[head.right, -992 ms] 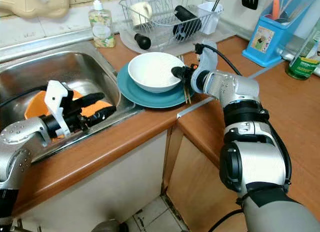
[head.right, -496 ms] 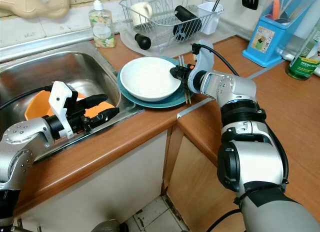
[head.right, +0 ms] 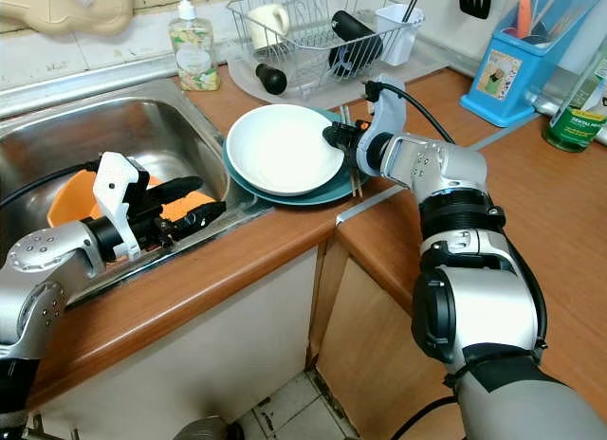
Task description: Kitchen organization
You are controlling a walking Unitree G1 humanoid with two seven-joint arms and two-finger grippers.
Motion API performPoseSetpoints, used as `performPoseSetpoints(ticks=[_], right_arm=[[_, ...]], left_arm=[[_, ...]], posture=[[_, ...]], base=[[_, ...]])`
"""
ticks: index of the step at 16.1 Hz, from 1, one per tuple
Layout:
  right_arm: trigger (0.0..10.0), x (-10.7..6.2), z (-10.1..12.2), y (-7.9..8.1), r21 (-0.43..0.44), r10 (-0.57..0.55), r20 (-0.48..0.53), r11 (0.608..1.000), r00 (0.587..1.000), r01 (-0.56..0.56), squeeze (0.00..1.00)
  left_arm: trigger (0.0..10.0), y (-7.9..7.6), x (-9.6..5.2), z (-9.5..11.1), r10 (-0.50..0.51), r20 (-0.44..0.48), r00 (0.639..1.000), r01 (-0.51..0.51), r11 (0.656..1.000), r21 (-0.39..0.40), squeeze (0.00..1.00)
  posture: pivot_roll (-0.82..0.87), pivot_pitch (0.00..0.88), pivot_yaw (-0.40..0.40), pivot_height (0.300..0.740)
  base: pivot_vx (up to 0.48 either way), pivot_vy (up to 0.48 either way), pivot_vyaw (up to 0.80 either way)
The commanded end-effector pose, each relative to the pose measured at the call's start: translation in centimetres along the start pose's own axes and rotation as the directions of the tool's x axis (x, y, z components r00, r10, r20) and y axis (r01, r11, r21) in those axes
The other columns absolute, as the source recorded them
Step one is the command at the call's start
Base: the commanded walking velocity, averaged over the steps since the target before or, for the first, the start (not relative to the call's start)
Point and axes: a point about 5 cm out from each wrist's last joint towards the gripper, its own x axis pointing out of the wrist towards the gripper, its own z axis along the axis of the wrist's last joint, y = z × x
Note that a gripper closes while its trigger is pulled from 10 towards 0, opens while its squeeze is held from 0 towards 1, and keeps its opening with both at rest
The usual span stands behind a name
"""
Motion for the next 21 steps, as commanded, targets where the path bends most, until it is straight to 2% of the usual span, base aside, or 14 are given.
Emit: performPoseSetpoints(ticks=[1,3,8,10,11,12,14,15,17,20,21], right_arm=[[0.0,-0.2,1.3,0.7,0.001,0.048,0.071,0.999,0.996,-0.048,0.00],[0.0,-0.7,2.7,1.8,-0.092,0.108,0.157,0.991,0.982,-0.094,0.00],[0.0,-1.8,3.6,4.3,-0.267,0.251,0.251,0.946,0.935,-0.182,0.00],[0.0,-2.5,3.1,5.5,-0.365,0.335,0.250,0.902,0.908,-0.232,0.00],[0.0,-2.8,2.9,5.8,-0.391,0.359,0.245,0.886,0.901,-0.247,0.00],[0.0,-3.1,2.6,6.3,-0.430,0.394,0.242,0.863,0.887,-0.266,0.00],[0.0,-3.4,2.4,6.7,-0.438,0.425,0.242,0.850,0.872,-0.292,0.00],[0.0,-3.4,2.5,6.5,-0.430,0.400,0.268,0.864,0.876,-0.263,0.00],[0.0,-3.4,3.7,5.0,-0.382,0.277,0.372,0.915,0.886,-0.126,0.00],[0.0,-3.6,4.3,4.7,-0.404,0.242,0.400,0.912,0.884,-0.067,0.00],[0.0,-3.4,4.2,4.8,-0.448,0.238,0.390,0.893,0.889,-0.043,0.00]], left_arm=[[10.0,0.4,0.3,0.9,0.028,0.033,0.999,-0.028,1.000,0.012,0.00],[10.0,0.8,0.6,1.6,0.081,0.081,0.993,-0.077,0.996,-0.045,0.00],[10.0,1.1,1.8,2.2,0.148,0.143,0.979,-0.127,0.981,-0.146,0.00],[10.0,1.7,2.2,2.2,0.216,0.155,0.964,-0.186,0.965,-0.186,0.53],[10.0,1.9,2.3,2.3,0.232,0.164,0.959,-0.196,0.958,-0.210,0.35],[10.0,2.0,2.5,2.5,0.243,0.186,0.952,-0.189,0.945,-0.268,0.00],[10.0,1.9,2.5,2.6,0.240,0.206,0.949,-0.170,0.937,-0.305,0.00],[10.0,1.9,2.5,2.5,0.234,0.206,0.950,-0.163,0.936,-0.312,0.00],[10.0,1.9,2.2,2.0,0.223,0.174,0.959,-0.167,0.943,-0.289,0.00],[10.0,2.2,1.6,2.0,0.235,0.176,0.956,-0.174,0.936,-0.305,0.00],[10.0,2.5,1.3,2.2,0.242,0.188,0.952,-0.173,0.931,-0.322,0.00]], posture=[[0.01,0.000,0.029,0.740],[0.01,0.000,0.027,0.740],[0.01,0.000,0.033,0.740],[0.00,0.000,0.037,0.740],[0.00,0.000,0.037,0.740],[0.00,0.000,0.037,0.740],[0.00,0.000,0.042,0.740],[0.00,0.000,0.041,0.740],[0.00,0.000,0.041,0.740],[0.00,0.000,0.041,0.740],[0.00,0.000,0.038,0.740]], base=[[0.000,0.000,0.00],[0.000,0.000,0.00],[0.000,0.000,0.00],[0.000,0.000,0.00],[0.000,0.000,0.00],[0.000,0.000,0.00],[0.000,0.000,0.00],[0.000,0.000,0.00],[0.000,0.000,0.00],[0.000,0.000,0.00],[0.000,0.000,0.00]])
